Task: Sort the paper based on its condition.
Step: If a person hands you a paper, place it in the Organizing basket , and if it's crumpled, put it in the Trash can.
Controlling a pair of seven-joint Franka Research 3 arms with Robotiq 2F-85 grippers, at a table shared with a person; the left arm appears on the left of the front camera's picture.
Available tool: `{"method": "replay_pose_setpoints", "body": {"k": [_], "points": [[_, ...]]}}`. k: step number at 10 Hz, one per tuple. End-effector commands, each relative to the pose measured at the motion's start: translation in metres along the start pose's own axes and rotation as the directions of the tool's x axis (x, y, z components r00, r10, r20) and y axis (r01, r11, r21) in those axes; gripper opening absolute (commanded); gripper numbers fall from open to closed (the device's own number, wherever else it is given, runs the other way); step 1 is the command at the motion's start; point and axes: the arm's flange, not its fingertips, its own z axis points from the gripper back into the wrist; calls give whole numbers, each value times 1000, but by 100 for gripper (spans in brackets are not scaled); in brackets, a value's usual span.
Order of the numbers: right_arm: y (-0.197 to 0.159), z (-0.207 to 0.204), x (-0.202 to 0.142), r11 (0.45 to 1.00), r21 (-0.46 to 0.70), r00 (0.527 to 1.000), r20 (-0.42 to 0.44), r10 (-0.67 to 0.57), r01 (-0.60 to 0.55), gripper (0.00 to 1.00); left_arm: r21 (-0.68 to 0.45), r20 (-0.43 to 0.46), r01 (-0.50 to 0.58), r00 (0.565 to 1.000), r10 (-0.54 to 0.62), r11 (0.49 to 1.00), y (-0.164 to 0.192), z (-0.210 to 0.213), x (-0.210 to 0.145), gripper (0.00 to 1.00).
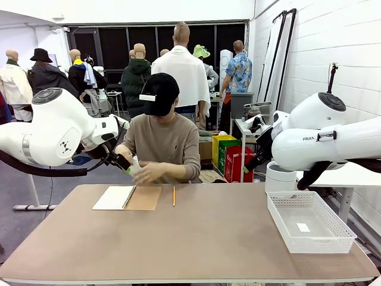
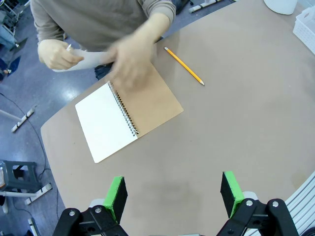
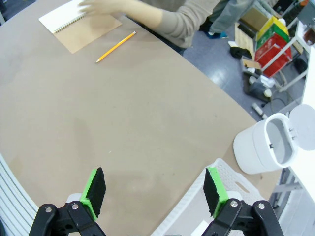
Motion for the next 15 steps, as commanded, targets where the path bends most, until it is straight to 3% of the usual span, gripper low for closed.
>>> {"method": "replay_pose_setpoints", "body": {"k": [1, 15], "points": [[0, 0, 0, 1000, 0, 1000, 0, 0, 0, 100, 0, 0, 1, 1000, -1, 1000, 0, 0, 0, 100], [0, 0, 0, 1000, 0, 1000, 0, 0, 0, 100, 0, 0, 1, 1000, -1, 1000, 0, 0, 0, 100]]}}
